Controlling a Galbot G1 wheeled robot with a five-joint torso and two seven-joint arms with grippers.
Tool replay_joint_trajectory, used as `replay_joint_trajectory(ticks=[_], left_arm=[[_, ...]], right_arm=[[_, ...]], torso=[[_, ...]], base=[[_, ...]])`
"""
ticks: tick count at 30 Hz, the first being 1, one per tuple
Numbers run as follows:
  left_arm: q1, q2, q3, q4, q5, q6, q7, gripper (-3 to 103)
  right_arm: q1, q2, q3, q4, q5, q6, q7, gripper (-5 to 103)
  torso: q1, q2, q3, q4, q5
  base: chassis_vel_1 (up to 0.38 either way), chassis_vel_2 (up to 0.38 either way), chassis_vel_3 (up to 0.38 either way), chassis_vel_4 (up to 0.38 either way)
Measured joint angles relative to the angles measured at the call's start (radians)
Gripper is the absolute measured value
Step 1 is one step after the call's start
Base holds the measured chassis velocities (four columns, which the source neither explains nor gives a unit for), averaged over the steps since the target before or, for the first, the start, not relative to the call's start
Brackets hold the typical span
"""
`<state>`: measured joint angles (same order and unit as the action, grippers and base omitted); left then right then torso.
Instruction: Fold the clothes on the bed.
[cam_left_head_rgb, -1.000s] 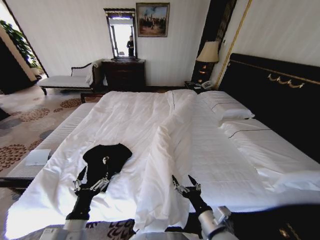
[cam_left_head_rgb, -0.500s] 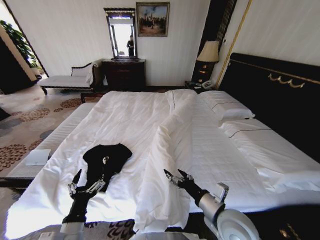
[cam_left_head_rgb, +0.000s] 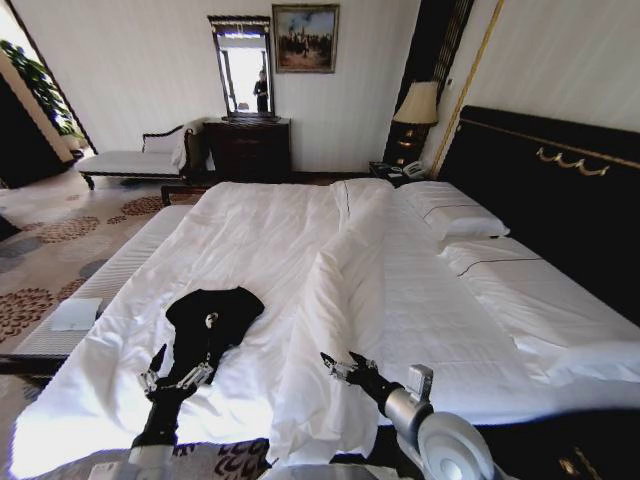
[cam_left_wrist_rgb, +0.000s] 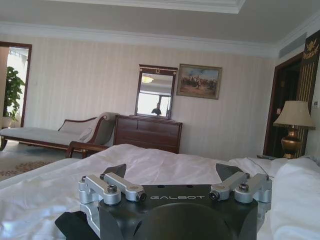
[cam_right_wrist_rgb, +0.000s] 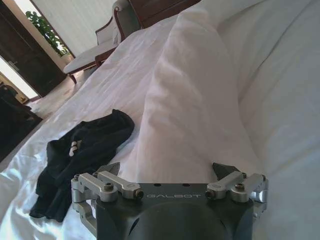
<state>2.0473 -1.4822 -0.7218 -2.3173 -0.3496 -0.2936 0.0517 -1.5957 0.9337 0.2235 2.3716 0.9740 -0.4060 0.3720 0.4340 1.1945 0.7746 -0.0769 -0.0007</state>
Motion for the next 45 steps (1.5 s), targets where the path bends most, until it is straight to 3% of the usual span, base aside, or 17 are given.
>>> replay_joint_trajectory(ticks=[13,25,29,34,36,37,40,42,45], left_arm=[[-0.002,-0.004,0.002,0.001,0.003,0.003,-0.002,100],[0.000,0.002,-0.002,0.001,0.001,0.005,-0.003,100],[0.002,0.005,-0.009,0.005,-0.004,-0.001,-0.003,100],[-0.002,0.002,-0.003,0.008,-0.002,-0.001,-0.003,100],[-0.004,0.001,0.002,0.009,0.001,-0.001,-0.003,100],[-0.004,0.001,0.002,0.009,0.001,-0.001,-0.003,100],[-0.008,0.001,0.003,0.013,0.002,0.001,-0.003,100],[-0.009,0.001,0.004,0.014,0.003,0.001,-0.003,100],[-0.010,0.000,0.007,0.019,0.006,0.002,-0.003,100]], right_arm=[[-0.063,0.007,0.105,0.030,-0.030,0.013,0.028,100],[-0.090,0.056,0.016,0.023,0.017,0.017,0.038,100],[-0.085,0.065,-0.003,0.012,0.008,0.042,-0.006,103],[-0.077,0.067,-0.004,0.006,-0.002,0.061,-0.048,95],[-0.077,0.066,-0.003,0.004,-0.008,0.064,-0.055,85],[-0.077,0.066,-0.003,0.004,-0.008,0.064,-0.055,85],[-0.077,0.067,-0.003,-0.006,-0.023,0.067,-0.058,68],[-0.076,0.067,-0.003,-0.009,-0.026,0.067,-0.058,68],[-0.073,0.068,-0.002,-0.013,-0.029,0.070,-0.060,52]], torso=[[0.000,0.000,0.000,0.0000,0.0000],[0.000,0.000,0.000,0.0001,-0.0001],[0.000,0.000,0.000,0.0000,0.0000],[0.000,0.000,0.000,0.0001,-0.0001],[0.000,0.000,0.000,0.0001,-0.0001],[0.000,0.000,0.000,0.0001,-0.0001],[0.000,0.000,0.000,0.0000,0.0000],[0.000,0.000,0.000,0.0000,0.0000],[0.000,0.000,0.000,0.0000,0.0000]], base=[[0.000,0.000,0.000,0.000],[0.000,0.000,0.000,0.000],[0.000,0.000,0.000,0.000],[0.000,0.000,0.000,0.000],[0.000,0.000,0.000,0.000],[0.000,0.000,0.000,0.000],[0.000,0.000,0.000,0.000],[0.000,0.000,0.000,0.000],[0.000,0.000,0.000,0.000]])
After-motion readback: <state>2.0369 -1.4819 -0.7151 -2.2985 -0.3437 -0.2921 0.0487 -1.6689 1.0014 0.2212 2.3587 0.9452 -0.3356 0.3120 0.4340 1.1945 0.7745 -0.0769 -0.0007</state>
